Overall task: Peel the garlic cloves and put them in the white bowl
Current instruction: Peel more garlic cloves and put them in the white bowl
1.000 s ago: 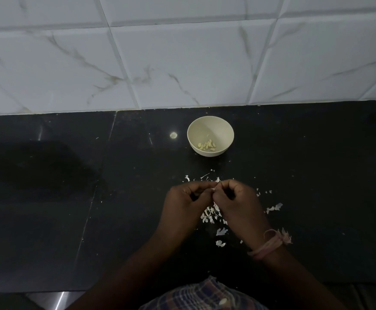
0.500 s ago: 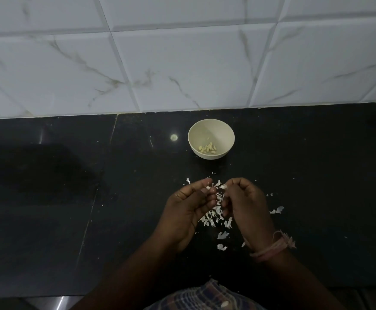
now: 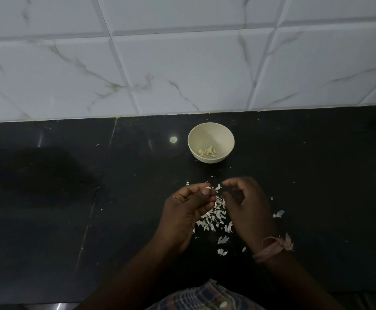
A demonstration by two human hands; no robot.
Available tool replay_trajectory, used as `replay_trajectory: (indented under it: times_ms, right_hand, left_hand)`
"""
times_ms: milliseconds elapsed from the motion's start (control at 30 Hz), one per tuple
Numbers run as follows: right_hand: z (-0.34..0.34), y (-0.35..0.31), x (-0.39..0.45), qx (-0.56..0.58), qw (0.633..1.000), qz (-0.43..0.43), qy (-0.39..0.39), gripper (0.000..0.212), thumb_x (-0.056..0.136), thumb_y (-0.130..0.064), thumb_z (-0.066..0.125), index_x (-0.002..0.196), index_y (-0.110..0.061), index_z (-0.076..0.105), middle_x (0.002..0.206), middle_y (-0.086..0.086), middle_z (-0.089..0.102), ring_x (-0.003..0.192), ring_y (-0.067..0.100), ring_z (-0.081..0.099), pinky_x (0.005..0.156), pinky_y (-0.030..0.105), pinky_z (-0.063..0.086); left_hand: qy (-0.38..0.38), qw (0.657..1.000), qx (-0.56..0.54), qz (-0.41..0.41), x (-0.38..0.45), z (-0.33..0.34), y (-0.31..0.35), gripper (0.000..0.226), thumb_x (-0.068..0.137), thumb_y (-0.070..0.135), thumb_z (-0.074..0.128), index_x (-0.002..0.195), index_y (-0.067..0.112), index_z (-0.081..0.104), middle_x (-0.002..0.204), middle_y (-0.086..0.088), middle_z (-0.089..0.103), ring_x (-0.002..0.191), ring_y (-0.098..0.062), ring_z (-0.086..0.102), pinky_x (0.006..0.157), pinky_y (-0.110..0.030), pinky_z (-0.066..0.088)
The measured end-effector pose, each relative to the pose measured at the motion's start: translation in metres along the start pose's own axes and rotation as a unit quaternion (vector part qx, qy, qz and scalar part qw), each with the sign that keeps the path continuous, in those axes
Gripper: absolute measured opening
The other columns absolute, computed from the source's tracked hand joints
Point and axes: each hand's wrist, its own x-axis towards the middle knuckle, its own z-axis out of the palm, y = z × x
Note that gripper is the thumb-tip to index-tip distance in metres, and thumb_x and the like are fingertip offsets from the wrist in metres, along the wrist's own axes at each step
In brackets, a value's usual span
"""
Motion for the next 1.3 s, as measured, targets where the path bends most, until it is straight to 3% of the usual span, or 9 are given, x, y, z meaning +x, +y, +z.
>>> replay_trajectory:
  times_ms: [167, 333, 567, 733, 867, 967, 1067, 1200, 1300]
  right_hand:
    - [-0.006, -0.018, 0.005, 0.1, 0.994, -0.04, 0.0, 0.03, 0.093, -0.009, 0.069, 0.117, -0.026, 0.069, 0.101, -0.015, 0.069, 0.1, 0.006, 0.067, 0.082, 0.022, 0.054]
    - [-0.003, -0.02, 0.006, 0.109, 0.991, -0.063, -0.041, 0.045, 0.092, -0.004, 0.07, 0.128, -0.029, 0.065, 0.104, -0.015, 0.071, 0.102, 0.004, 0.068, 0.086, 0.023, 0.056]
    - [-0.001, -0.017, 0.018, 0.176, 0.983, -0.017, -0.04, 0.047, 0.092, -0.001, 0.069, 0.128, -0.03, 0.064, 0.099, -0.013, 0.072, 0.1, 0.01, 0.07, 0.087, 0.03, 0.058]
    - [-0.004, -0.013, 0.027, 0.206, 0.975, -0.007, -0.083, 0.047, 0.093, 0.004, 0.063, 0.13, -0.025, 0.065, 0.102, -0.006, 0.074, 0.103, 0.014, 0.07, 0.09, 0.035, 0.058]
    - [0.006, -0.002, 0.034, 0.25, 0.961, 0.112, -0.035, 0.034, 0.092, 0.003, 0.063, 0.113, -0.023, 0.071, 0.096, 0.002, 0.074, 0.087, 0.016, 0.073, 0.082, 0.04, 0.061]
    - [0.004, 0.018, 0.035, 0.223, 0.949, 0.214, 0.055, 0.023, 0.094, 0.001, 0.062, 0.102, -0.019, 0.071, 0.097, 0.006, 0.074, 0.073, 0.012, 0.071, 0.074, 0.035, 0.061]
    - [0.004, 0.041, 0.036, 0.182, 0.939, 0.277, 0.086, 0.018, 0.096, -0.001, 0.06, 0.095, -0.015, 0.071, 0.094, 0.01, 0.073, 0.073, 0.016, 0.069, 0.067, 0.029, 0.058]
    - [0.016, 0.055, 0.035, 0.127, 0.949, 0.286, 0.041, 0.011, 0.097, -0.006, 0.062, 0.101, -0.014, 0.069, 0.084, 0.008, 0.072, 0.063, 0.015, 0.068, 0.054, 0.022, 0.052]
    - [0.024, 0.057, 0.038, 0.041, 0.966, 0.253, -0.033, 0.006, 0.098, -0.018, 0.062, 0.099, -0.017, 0.069, 0.082, -0.001, 0.071, 0.067, 0.013, 0.068, 0.054, 0.022, 0.049]
  left_hand:
    - [0.008, 1.0, 0.007, 0.003, 0.004, 0.001, -0.001, 0.029, 0.082, 0.012, 0.071, 0.107, -0.002, 0.074, 0.093, -0.014, 0.074, 0.08, -0.016, 0.069, 0.073, -0.023, 0.058]
    - [0.001, 0.999, 0.043, 0.013, 0.007, 0.002, 0.003, 0.018, 0.084, 0.017, 0.071, 0.096, 0.005, 0.08, 0.092, -0.014, 0.074, 0.08, -0.016, 0.067, 0.071, -0.024, 0.057]
    - [0.003, 0.981, 0.183, 0.063, 0.014, 0.003, 0.01, 0.011, 0.093, 0.011, 0.071, 0.09, 0.009, 0.082, 0.087, -0.016, 0.077, 0.076, -0.021, 0.067, 0.069, -0.031, 0.055]
    - [-0.022, 0.955, 0.279, 0.1, 0.02, 0.007, 0.021, 0.01, 0.094, 0.012, 0.07, 0.09, 0.012, 0.08, 0.083, -0.005, 0.077, 0.072, -0.014, 0.068, 0.064, -0.025, 0.055]
    - [0.018, 0.93, 0.362, 0.058, 0.032, -0.006, 0.019, 0.015, 0.097, 0.008, 0.065, 0.089, 0.014, 0.076, 0.08, -0.005, 0.075, 0.066, -0.011, 0.068, 0.061, -0.024, 0.056]
    - [0.159, 0.944, 0.29, 0.002, 0.039, -0.034, 0.016, 0.014, 0.1, 0.005, 0.061, 0.095, 0.007, 0.074, 0.083, -0.01, 0.074, 0.068, -0.013, 0.068, 0.063, -0.02, 0.058]
    - [0.237, 0.943, 0.233, -0.032, 0.046, -0.056, 0.011, 0.015, 0.1, 0.0, 0.058, 0.102, 0.001, 0.073, 0.094, -0.016, 0.075, 0.079, -0.018, 0.071, 0.064, -0.021, 0.058]
    - [0.217, 0.951, 0.209, -0.064, 0.045, -0.051, -0.003, 0.011, 0.096, -0.004, 0.062, 0.1, 0.0, 0.072, 0.091, -0.017, 0.076, 0.077, -0.02, 0.074, 0.062, -0.02, 0.058]
    - [0.188, 0.952, 0.236, -0.056, 0.048, -0.043, -0.003, 0.006, 0.093, 0.004, 0.071, 0.094, 0.0, 0.075, 0.089, -0.017, 0.077, 0.07, -0.016, 0.074, 0.061, -0.02, 0.057]
